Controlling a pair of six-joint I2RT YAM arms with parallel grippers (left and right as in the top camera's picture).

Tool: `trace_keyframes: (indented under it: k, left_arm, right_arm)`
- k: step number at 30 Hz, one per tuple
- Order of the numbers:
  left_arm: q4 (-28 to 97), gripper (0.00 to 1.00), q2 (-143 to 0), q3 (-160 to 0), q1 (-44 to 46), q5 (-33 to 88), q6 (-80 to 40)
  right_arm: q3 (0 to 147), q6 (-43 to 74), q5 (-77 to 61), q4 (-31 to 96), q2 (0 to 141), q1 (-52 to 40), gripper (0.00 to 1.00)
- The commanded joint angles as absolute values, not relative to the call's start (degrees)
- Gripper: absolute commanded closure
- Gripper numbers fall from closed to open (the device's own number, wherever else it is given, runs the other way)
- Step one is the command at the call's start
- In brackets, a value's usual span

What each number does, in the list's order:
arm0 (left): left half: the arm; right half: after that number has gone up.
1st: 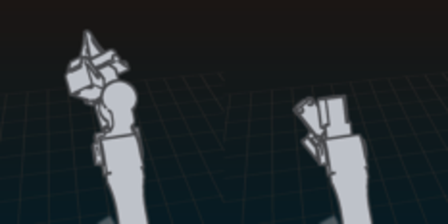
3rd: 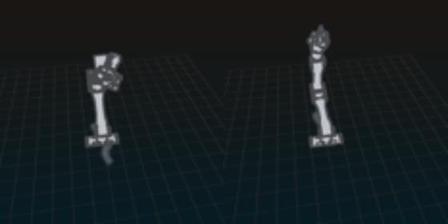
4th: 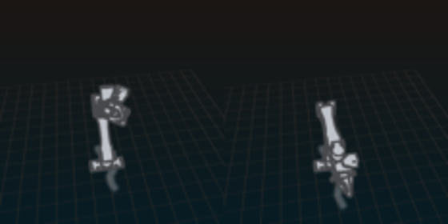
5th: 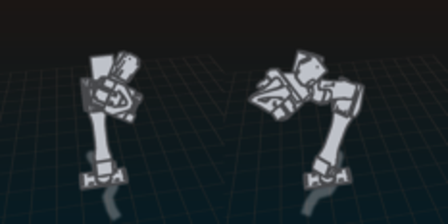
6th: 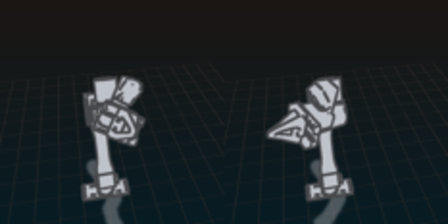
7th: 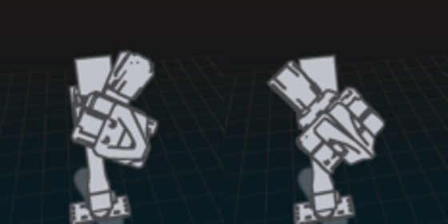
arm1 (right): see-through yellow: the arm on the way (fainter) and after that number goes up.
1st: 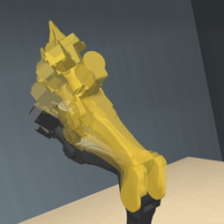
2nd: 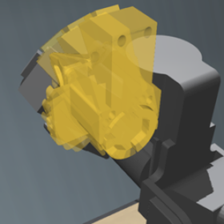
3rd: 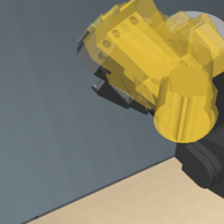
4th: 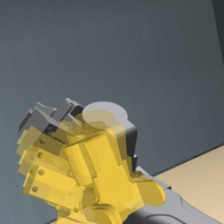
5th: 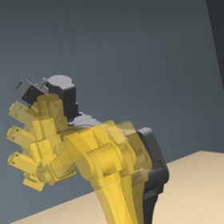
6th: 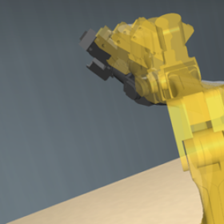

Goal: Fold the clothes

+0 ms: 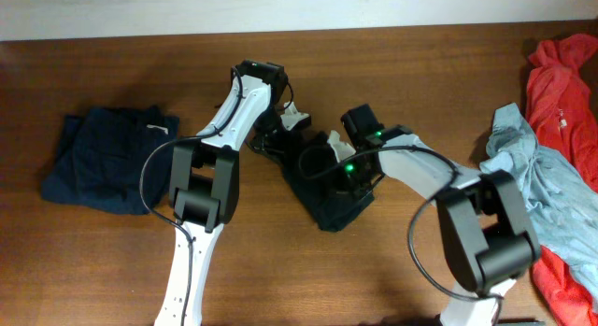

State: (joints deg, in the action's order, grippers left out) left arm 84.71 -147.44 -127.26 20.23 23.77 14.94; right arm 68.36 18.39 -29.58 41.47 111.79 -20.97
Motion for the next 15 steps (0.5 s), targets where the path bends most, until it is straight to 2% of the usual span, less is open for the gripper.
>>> trace_keyframes:
  k: [1,6,15]
  left_arm:
    - [84.6,1.0,-150.63,-126.5,19.05,15.18,14.13]
    - [84.68,0.99,-150.63,-126.5,19.05,15.18,14.13]
    - [84.71,1.0,-150.63,-126.5,18.94,15.18,14.15]
  right_arm:
    - [68.42,28.77,-26.96,47.75,114.83,-20.86,0.96]
    - [68.38,28.12,-28.45,57.63,115.09,-20.93,0.96]
    - [68.49,12.51,-27.83,61.8,111.79,-19.16,0.96]
